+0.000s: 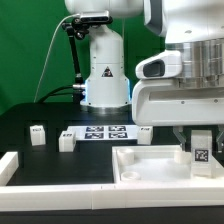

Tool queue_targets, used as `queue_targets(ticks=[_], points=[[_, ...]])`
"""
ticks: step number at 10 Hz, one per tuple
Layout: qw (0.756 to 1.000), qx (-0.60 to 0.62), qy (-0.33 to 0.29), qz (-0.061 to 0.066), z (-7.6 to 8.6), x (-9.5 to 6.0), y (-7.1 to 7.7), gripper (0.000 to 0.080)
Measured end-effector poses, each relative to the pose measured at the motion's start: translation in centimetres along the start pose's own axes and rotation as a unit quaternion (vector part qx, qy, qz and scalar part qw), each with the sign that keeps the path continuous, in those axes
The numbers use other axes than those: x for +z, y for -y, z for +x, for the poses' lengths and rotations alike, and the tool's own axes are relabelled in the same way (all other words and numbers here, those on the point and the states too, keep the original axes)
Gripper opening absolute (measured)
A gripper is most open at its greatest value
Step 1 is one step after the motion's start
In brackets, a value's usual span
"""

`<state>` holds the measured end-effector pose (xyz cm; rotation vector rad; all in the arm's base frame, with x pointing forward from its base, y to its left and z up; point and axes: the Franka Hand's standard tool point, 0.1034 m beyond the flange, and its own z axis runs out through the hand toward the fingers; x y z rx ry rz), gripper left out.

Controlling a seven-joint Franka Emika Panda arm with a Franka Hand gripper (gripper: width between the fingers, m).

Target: Assemble one leg

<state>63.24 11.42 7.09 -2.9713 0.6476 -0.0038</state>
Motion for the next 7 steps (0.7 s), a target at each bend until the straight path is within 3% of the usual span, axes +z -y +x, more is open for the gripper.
queue_targets(ticks=[3,7], points=[[0.982,0.187,-0.006,0.006,0.01,0.0,-0.34,0.0292],[0.914,0.405,-0.014,0.014,-0.22,0.03,-0.75,0.0292]])
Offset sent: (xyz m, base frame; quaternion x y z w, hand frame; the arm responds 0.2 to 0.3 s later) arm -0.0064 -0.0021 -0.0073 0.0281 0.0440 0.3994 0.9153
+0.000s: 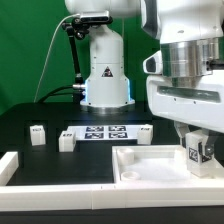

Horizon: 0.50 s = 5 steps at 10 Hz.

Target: Assemble one leg

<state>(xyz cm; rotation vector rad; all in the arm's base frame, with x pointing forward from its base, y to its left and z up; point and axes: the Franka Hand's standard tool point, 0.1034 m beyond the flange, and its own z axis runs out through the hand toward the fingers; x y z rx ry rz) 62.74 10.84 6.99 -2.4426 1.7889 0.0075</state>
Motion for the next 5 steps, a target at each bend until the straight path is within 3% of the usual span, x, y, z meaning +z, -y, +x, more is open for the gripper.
queue_targets(ticks=[5], points=[[0.985,0.172,0.018,0.0,-0.36,0.1,-0.1,0.0292]])
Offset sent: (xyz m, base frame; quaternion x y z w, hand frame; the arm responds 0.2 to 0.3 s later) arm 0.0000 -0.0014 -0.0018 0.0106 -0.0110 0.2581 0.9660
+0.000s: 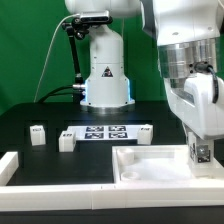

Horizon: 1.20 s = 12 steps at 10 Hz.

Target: Assemble one leg

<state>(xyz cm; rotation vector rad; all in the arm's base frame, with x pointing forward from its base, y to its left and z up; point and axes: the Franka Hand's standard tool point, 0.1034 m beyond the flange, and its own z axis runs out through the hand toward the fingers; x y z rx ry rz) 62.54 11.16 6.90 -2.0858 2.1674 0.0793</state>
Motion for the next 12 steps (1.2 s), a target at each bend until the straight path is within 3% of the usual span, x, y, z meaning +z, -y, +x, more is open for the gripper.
queue_targets(ticks=[2,4,6,9,12], points=[[0.999,0.031,0.007,-0.013,-0.08,-0.01,0.11,0.0292],[1.0,0.02,0.008,-0.013,-0.13,0.05,0.06,0.0292],[1.0,-0.008,0.01,-0.009,-0.09,0.03,0.19,0.0583],[0.986,-0.169,0.01,-0.007,-0.08,0.03,0.21,0.0647],[0.946,-0.324,0.012,-0.006,0.02,-0.12,0.34,0.0649]])
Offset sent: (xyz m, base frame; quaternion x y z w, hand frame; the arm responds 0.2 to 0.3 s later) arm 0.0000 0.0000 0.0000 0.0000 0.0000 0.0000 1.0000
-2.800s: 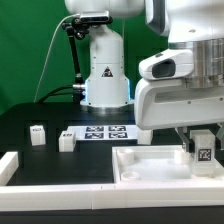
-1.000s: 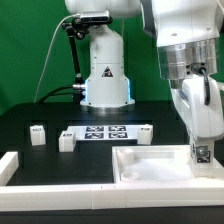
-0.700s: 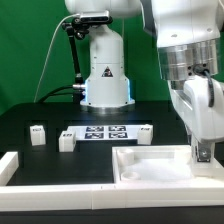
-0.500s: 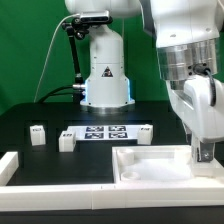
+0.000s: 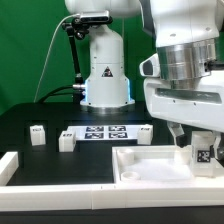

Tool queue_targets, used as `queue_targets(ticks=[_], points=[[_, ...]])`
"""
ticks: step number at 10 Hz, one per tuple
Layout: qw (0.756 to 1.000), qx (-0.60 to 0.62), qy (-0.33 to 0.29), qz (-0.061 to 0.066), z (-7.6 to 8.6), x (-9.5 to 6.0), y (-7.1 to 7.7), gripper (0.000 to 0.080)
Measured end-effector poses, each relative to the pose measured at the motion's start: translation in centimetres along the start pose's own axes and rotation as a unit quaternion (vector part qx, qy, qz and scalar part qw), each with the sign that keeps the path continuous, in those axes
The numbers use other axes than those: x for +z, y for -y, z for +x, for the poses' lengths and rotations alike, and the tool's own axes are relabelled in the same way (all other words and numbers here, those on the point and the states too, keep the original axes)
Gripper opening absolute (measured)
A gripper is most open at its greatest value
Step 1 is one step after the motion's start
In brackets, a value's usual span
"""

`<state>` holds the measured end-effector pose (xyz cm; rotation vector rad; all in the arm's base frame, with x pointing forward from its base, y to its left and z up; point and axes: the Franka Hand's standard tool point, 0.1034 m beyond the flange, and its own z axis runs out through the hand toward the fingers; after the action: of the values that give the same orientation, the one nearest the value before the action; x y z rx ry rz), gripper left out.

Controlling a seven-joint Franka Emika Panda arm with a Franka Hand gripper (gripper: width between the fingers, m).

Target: Assemble one leg

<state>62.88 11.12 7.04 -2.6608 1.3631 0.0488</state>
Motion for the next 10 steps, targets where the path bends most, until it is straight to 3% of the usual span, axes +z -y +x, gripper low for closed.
queue_targets(ticks=[4,8,10], points=[[0.986,-0.167,-0.003,-0.004,-0.49,0.07,0.26,0.0649],[0.918,-0.395,-0.021,-0.036,-0.28,0.01,0.17,0.0649],[0.901,-0.432,-0.02,-0.037,-0.02,-0.02,0.04,0.0649]])
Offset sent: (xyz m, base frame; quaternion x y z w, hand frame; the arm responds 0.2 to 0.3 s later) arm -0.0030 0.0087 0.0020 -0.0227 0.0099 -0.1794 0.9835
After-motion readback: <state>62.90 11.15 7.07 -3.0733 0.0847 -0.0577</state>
